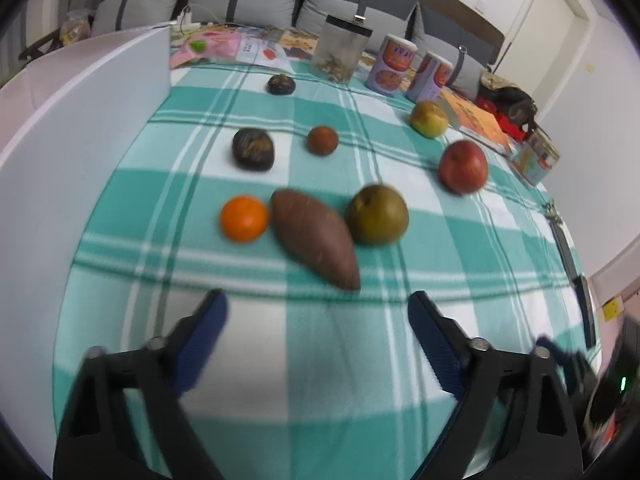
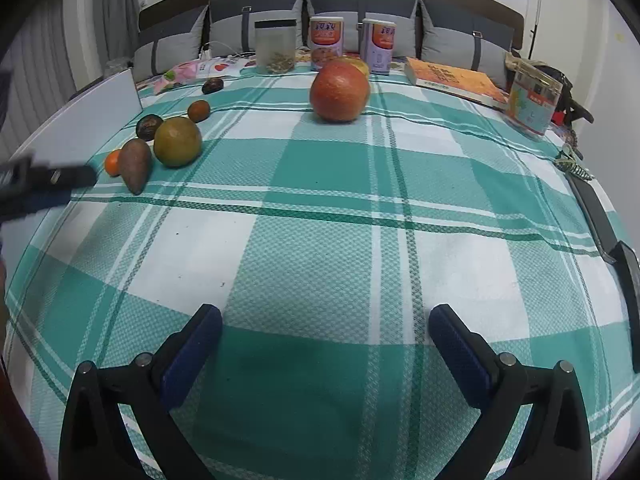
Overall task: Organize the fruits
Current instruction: 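Grasp the second sweet potato with the left tool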
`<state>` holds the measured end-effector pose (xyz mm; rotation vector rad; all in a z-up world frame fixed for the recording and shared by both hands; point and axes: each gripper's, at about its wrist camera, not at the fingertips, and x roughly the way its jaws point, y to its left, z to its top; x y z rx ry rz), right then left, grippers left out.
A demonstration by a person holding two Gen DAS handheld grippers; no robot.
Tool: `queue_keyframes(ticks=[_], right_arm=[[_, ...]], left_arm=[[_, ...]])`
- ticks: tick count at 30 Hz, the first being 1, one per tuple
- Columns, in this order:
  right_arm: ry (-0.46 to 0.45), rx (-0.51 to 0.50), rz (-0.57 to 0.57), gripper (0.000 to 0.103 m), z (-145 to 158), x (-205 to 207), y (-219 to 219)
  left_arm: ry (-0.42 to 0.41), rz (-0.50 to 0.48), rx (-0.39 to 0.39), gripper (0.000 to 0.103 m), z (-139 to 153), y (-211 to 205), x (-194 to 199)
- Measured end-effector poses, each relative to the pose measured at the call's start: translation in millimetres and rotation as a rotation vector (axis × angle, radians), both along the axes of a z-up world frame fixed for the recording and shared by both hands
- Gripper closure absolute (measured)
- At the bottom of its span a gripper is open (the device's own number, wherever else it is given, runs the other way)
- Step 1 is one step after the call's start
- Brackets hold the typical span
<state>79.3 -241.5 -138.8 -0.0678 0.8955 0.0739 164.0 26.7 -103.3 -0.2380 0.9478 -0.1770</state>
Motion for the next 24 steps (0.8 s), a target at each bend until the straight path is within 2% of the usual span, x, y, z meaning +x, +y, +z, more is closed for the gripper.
queue_keyframes(ticks=[1, 2, 7, 9, 10, 12, 14, 17, 20, 21, 24], right_arm=[[0.001, 0.007, -0.007, 0.0, -0.1, 0.0, -1.8], [0.0, 0.018, -0.018, 0.0, 0.0, -0.3, -4.3], [0.0, 0.032, -0.019, 0.0, 0.3, 0.4, -7.0], [0.001, 0.027, -0.011, 0.0, 0.1, 0.3, -5.4], [0.002, 0.025, -0.008, 0.0, -0.1, 0.6, -4.8], [0.006, 0.031, -0.009, 0.0, -0.6, 1.0, -5.3], [0.01, 0.045, -0.016, 0.0, -1.1, 2.1, -7.9], [0.014, 0.062, -0.028, 0.0, -1.5, 3.5, -11.2], [0.016, 0.058, -0.03, 0.0, -1.8, 4.2, -10.5], [0.017, 0.053, -0.03, 0.0, -1.8, 4.3, -9.9], [0.021, 0.043, -0.031, 0.0, -2.4, 5.4, -8.8]], left_arm=[[0.027, 0.003, -0.007, 0.042, -3.8, -3.0, 12.7], [0.052, 0.013, -0.012, 0.049, -7.9, -4.6, 22.2], [0.093, 0.093, -0.042, 0.041, -20.9, -1.1, 48.4], [0.093, 0.09, -0.034, 0.046, -23.6, -2.0, 54.3], [0.084, 0.073, -0.035, 0.052, -23.8, -3.2, 55.8], [0.074, 0.051, -0.017, 0.053, -23.1, -5.8, 55.5], [0.08, 0.007, -0.001, 0.054, -21.7, -8.7, 50.2], [0.127, -0.074, -0.03, 0.054, -17.1, -4.7, 36.3], [0.221, -0.226, -0.063, 0.054, -14.8, -1.2, 12.7], [0.258, -0.28, -0.049, 0.054, -16.0, -0.1, 1.5], [0.275, -0.313, 0.042, 0.053, -19.9, 2.5, -15.5]])
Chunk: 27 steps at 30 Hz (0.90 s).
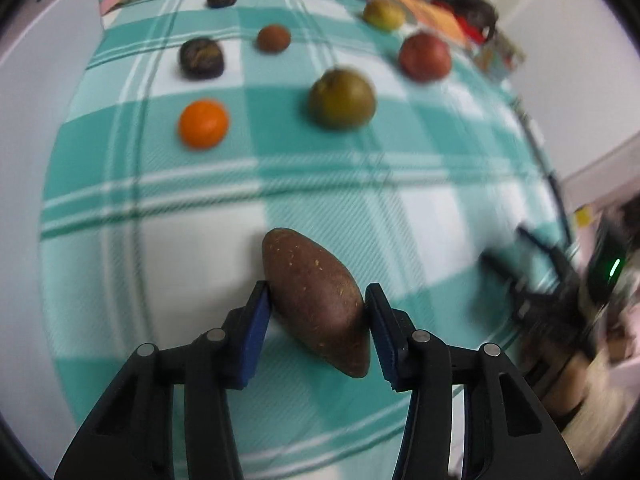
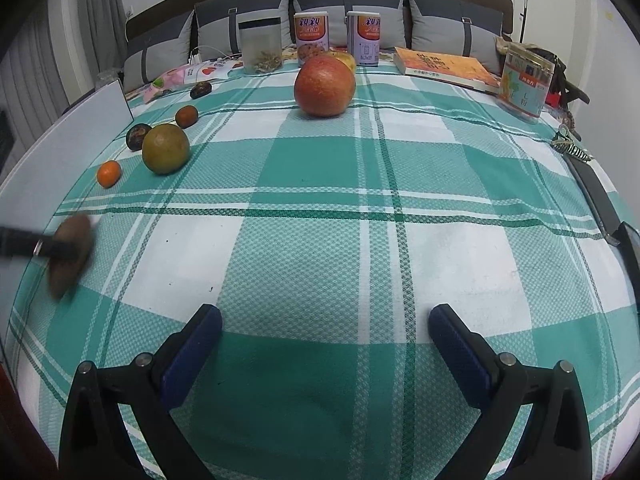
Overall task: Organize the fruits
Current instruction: 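Grasp the second sweet potato with the left tool, then grasp the second orange with the right tool while the left tool holds the sweet potato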
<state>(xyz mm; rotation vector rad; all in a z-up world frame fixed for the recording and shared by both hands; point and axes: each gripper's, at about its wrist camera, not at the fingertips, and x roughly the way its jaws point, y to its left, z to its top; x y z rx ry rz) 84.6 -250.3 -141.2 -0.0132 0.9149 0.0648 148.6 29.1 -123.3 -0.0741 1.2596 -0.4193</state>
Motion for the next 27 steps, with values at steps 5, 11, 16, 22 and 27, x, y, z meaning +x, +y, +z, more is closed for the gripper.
queue_keyframes(ticks=[5, 11, 16, 22, 27], right_arm=[[0.001, -0.011, -0.003, 0.0, -0.6, -0.9, 0.8], [0.004, -0.011, -0.003, 0.0, -1.3, -0.6, 0.7], [0.005, -0.015, -0.003, 0.0, -1.6, -1.0, 1.1], [0.004, -0.001, -0.002, 0.0, -1.4, -1.0, 0.1], [0.011, 0.009, 0.057, 0.0, 1.9, -2.1, 13.6]], left_arm=[[-0.062, 0.068, 0.054, 0.038, 4.5, 10.0, -14.6], [-0.077, 0.116, 0.025, 0.037, 0.3, 0.4, -24.5], [-0.138, 0.152, 0.139, 0.055, -3.2, -17.4, -25.3], [-0.137, 0.128, 0.113, 0.059, -0.8, 8.8, -36.8], [-0.104, 0.109, 0.088, 0.056, -1.3, 26.5, -45.0]])
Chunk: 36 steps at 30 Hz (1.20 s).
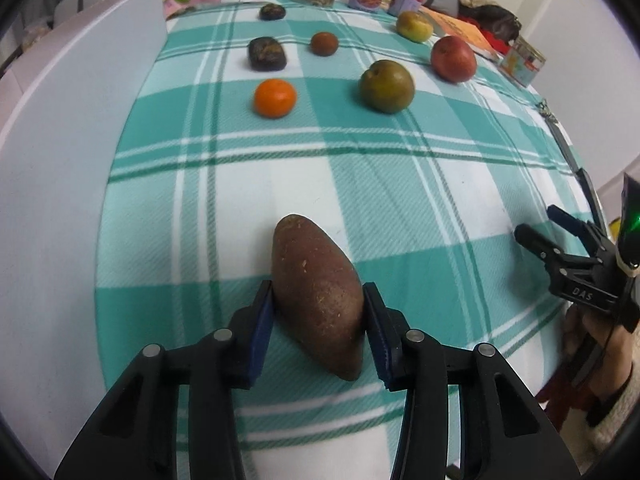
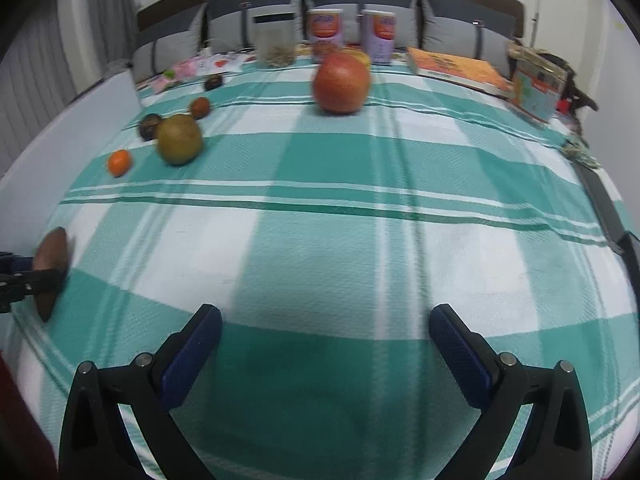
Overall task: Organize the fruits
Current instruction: 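Grasp the second orange with the right tool while the left tool holds the sweet potato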
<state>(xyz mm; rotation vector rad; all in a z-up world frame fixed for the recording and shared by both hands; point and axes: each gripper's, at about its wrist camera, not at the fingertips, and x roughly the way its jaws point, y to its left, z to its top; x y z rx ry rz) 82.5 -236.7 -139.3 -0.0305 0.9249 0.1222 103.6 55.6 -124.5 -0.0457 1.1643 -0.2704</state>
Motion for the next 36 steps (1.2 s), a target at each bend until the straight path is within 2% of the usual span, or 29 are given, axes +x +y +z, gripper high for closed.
queue_keyframes(ticks=[2, 5, 6, 7, 11, 13, 17, 18, 19, 21, 22, 26, 30, 36], right_arm=[[0.005, 0.073, 0.061, 0.0, 6.8, 2.4, 12.7], [0.013, 0.168, 0.182, 0.0, 20.3, 9.8, 43.1], [0.015, 0.179, 0.221, 0.001, 24.3, 13.3, 54.7], [0.014, 0.187, 0.269, 0.004, 29.5, 18.1, 69.5], [0.031, 0.214, 0.43, 0.021, 49.6, 59.7, 141.5], [0.058, 0.197, 0.454, 0.027, 48.9, 84.4, 168.5], [0.137, 0.11, 0.474, 0.034, 28.9, 132.1, 218.7], [0.154, 0.084, 0.481, 0.038, 22.9, 138.7, 225.4], [0.173, 0.048, 0.489, 0.05, 15.0, 143.6, 233.7], [0.187, 0.005, 0.486, 0.069, 5.8, 144.5, 234.4], [0.166, -0.001, 0.479, 0.071, 6.3, 142.1, 231.9], [0.155, 0.101, 0.448, 0.071, 19.6, 121.9, 202.0], [0.16, 0.182, 0.399, 0.071, 31.3, 85.8, 152.0], [0.139, 0.173, 0.257, 0.071, 34.1, 32.6, 72.9]], left_arm=[[-0.013, 0.016, 0.006, 0.049, 2.3, 4.5, -2.3], [-0.022, 0.029, 0.0, 0.048, 3.1, 8.2, -4.1], [-0.027, 0.035, -0.008, 0.05, 3.5, 9.5, -5.1], [-0.032, 0.039, -0.021, 0.06, 4.0, 10.7, -5.8], [-0.054, 0.067, -0.032, 0.061, 3.6, 14.9, -11.6], [-0.058, 0.078, -0.047, 0.061, 2.9, 18.5, -13.5], [-0.055, 0.086, -0.06, 0.061, 3.0, 22.3, -13.8], [-0.057, 0.088, -0.064, 0.061, 2.7, 22.7, -13.7], [-0.059, 0.087, -0.064, 0.061, 2.7, 22.6, -13.5], [-0.064, 0.083, -0.063, 0.061, 2.9, 22.2, -14.4], [-0.07, 0.081, -0.061, 0.061, 3.0, 21.7, -14.6], [-0.085, 0.07, -0.045, 0.062, 4.6, 17.8, -18.1], [-0.093, 0.052, -0.045, 0.062, 7.6, 8.4, -21.4], [-0.108, 0.016, -0.014, 0.061, 10.3, -9.8, -24.0]])
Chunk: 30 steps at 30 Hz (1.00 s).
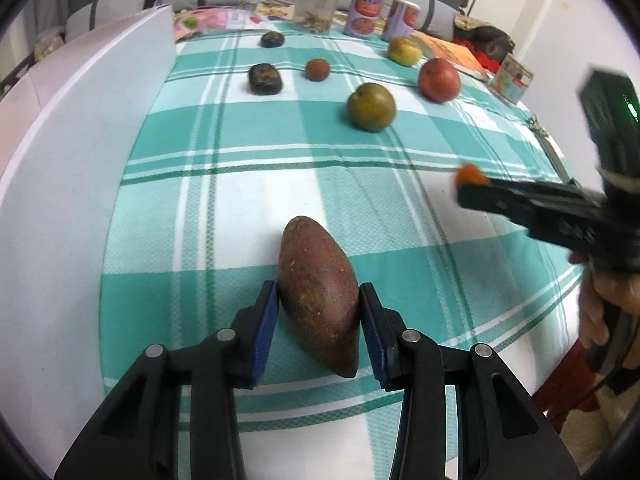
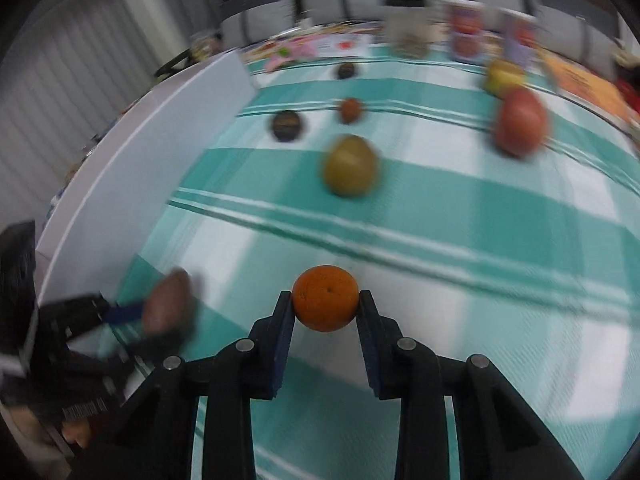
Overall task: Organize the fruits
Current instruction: 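Grasp the second orange with the right tool while the left tool holds the sweet potato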
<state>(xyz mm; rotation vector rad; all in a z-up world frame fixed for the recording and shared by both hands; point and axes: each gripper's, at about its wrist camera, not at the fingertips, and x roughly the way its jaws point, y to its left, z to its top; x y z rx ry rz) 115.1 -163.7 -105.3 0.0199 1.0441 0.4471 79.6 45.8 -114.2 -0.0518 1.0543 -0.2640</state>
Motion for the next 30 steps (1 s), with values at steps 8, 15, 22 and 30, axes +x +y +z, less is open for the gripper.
queue_keyframes(ticks=[8, 15, 22, 30], right_arm=[[-0.118, -0.205, -0.115, 0.071, -19.3, -43.3, -35.9], [-0.157, -0.188, -0.139, 0.01, -24.2, -53.6, -37.4], [-0.157, -0.152, -0.204, 0.008, -29.9, -61.0, -48.6], [-0.156, -0.038, -0.231, 0.0, -33.9, -67.4, -61.3]], left_arm=[[-0.064, 0.001, 0.032, 0.06, -4.9, -17.4, -3.5], [-0.078, 0.037, 0.059, 0.019, -9.1, -25.3, -8.4], [-0.066, 0.029, 0.084, 0.016, -17.0, -25.2, -22.5], [-0.072, 0.032, -0.033, 0.016, -9.4, -3.6, -34.1]])
